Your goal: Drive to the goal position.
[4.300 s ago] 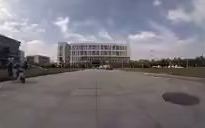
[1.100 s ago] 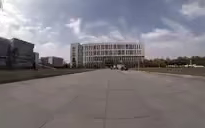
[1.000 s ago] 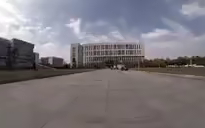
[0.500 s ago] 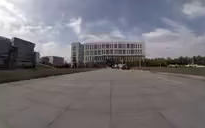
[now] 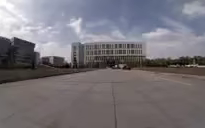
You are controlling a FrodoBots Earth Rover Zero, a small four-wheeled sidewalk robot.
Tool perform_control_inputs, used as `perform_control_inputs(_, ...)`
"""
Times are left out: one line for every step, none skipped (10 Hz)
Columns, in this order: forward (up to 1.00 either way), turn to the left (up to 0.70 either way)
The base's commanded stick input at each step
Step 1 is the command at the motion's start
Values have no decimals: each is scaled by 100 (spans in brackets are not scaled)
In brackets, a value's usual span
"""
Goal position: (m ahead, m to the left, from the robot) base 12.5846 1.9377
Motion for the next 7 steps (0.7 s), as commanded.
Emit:
perform_control_inputs(100,0)
perform_control_inputs(100,0)
perform_control_inputs(100,0)
perform_control_inputs(100,0)
perform_control_inputs(100,0)
perform_control_inputs(100,0)
perform_control_inputs(100,0)
